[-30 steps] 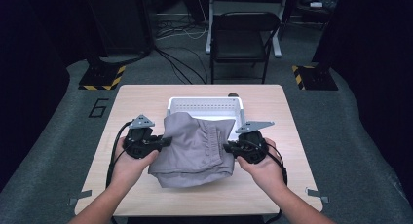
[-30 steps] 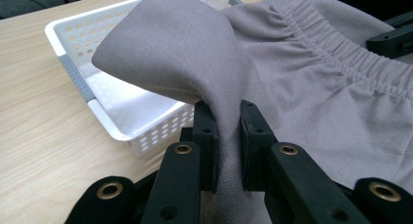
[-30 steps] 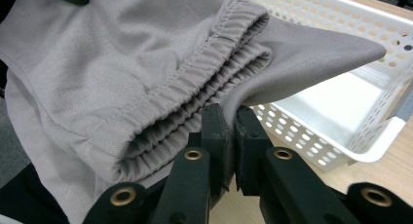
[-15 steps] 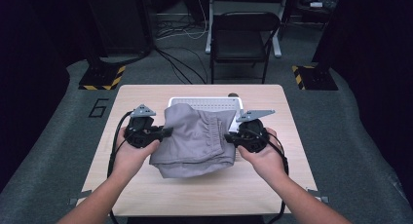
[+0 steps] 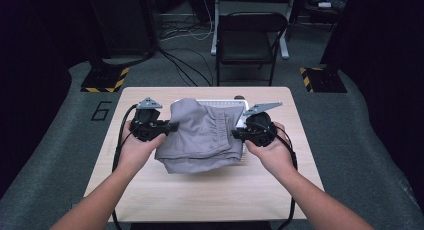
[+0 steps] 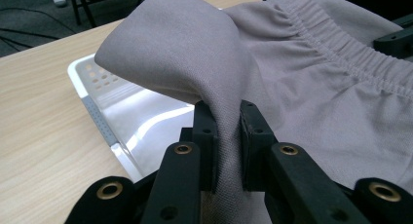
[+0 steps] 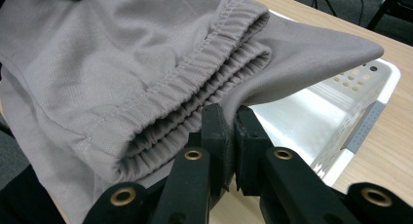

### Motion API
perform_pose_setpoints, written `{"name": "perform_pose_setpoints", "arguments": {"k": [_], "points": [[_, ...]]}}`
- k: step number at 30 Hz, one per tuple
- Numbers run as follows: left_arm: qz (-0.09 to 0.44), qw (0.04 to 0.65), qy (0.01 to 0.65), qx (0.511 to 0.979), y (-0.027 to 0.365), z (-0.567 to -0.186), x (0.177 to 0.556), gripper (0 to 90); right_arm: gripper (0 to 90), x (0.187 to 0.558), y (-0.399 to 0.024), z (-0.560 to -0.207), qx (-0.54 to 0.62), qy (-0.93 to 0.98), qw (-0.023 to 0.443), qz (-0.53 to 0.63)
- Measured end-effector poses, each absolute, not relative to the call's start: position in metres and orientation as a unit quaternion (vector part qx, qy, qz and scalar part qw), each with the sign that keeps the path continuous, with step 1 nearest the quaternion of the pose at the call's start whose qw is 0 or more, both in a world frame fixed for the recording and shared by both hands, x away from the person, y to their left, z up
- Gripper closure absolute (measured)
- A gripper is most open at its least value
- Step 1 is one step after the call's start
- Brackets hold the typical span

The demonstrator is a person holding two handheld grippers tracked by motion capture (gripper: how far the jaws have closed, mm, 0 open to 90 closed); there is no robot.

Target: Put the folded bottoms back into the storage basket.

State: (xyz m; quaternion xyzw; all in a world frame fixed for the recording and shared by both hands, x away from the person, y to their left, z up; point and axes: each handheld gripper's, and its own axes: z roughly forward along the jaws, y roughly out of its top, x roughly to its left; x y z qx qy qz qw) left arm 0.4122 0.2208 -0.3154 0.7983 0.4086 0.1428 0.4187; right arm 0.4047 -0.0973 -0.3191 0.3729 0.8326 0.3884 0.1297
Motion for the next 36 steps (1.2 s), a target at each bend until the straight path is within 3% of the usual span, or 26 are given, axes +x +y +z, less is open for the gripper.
{"name": "perform_pose_setpoints", "arguments": {"k": [36], "points": [[0.158, 0.413, 0.424, 0.791, 0.209, -0.314, 0.467, 80.0, 84.9, 0.45, -0.095, -0.317, 0.394, 0.829, 0.156, 0.366]]}}
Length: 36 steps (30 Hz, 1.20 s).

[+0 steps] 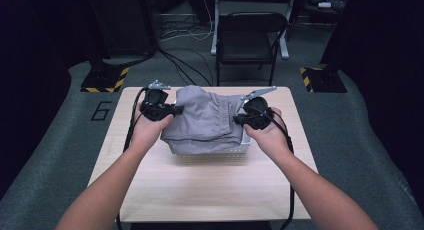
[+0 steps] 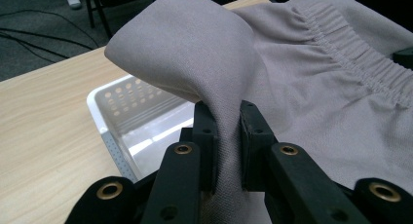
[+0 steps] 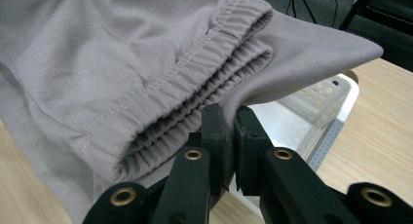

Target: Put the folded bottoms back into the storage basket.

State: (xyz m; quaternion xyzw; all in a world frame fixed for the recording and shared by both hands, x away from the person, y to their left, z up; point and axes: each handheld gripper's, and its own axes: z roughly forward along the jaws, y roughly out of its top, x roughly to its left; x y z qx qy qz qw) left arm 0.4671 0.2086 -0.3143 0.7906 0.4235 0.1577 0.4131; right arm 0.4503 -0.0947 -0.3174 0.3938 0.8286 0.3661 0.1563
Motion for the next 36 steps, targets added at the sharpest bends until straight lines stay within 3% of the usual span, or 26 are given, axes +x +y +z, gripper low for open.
{"name": "perform_pose_setpoints", "arguments": {"k": [36], "points": [[0.15, 0.417, 0.435, 0.784, 0.205, -0.328, 0.509, 79.9, 85.0, 0.493, -0.094, -0.328, 0.425, 0.816, 0.157, 0.358]]}}
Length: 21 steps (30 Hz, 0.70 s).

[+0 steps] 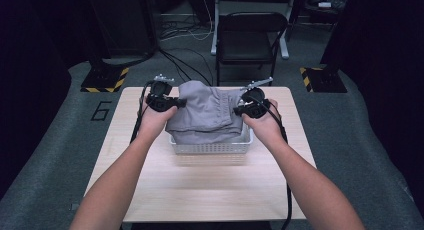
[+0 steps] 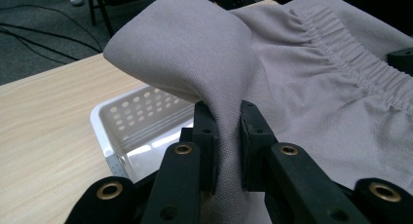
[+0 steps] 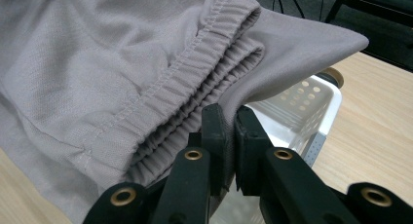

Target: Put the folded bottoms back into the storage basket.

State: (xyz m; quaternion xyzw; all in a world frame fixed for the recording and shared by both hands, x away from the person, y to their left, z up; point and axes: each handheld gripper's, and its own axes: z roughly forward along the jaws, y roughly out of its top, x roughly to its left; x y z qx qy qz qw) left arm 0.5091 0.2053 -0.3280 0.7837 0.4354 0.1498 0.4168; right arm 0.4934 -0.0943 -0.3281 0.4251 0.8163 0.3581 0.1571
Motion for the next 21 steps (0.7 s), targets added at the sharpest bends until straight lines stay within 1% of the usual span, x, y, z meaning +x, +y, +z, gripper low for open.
{"name": "perform_pose_setpoints", "arguments": {"k": [8, 21], "points": [[0.148, 0.414, 0.437, 0.785, 0.205, -0.334, 0.518, 79.9, 85.0, 0.504, -0.094, -0.334, 0.438, 0.812, 0.155, 0.354], [0.145, 0.404, 0.445, 0.786, 0.197, -0.351, 0.536, 79.9, 85.0, 0.517, -0.093, -0.343, 0.447, 0.809, 0.167, 0.342]]}}
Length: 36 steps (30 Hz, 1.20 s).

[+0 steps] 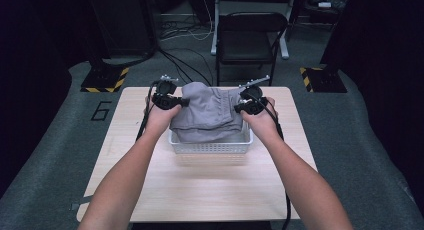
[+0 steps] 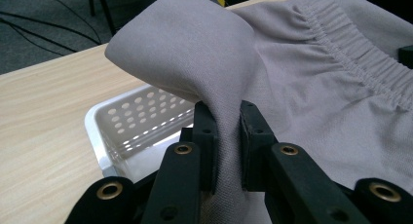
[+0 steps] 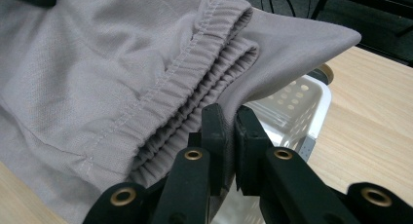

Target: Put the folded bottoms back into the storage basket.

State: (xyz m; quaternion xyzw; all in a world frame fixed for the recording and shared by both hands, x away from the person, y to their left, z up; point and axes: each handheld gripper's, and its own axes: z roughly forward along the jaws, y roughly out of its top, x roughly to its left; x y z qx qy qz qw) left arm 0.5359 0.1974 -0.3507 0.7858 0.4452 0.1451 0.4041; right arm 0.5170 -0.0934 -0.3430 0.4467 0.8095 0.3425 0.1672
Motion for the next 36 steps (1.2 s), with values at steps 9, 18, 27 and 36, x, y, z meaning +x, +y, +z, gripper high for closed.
{"name": "perform_pose_setpoints", "arguments": {"k": [9, 18, 27, 36], "points": [[0.142, 0.404, 0.449, 0.784, 0.196, -0.358, 0.542, 79.9, 84.9, 0.523, -0.094, -0.353, 0.457, 0.807, 0.166, 0.335], [0.139, 0.401, 0.453, 0.784, 0.195, -0.366, 0.545, 79.9, 84.9, 0.528, -0.09, -0.357, 0.463, 0.804, 0.171, 0.33], [0.135, 0.397, 0.463, 0.781, 0.192, -0.38, 0.545, 79.9, 85.0, 0.531, -0.09, -0.366, 0.467, 0.805, 0.164, 0.326], [0.136, 0.389, 0.467, 0.782, 0.191, -0.385, 0.548, 79.8, 85.0, 0.533, -0.092, -0.376, 0.475, 0.802, 0.162, 0.324]]}}
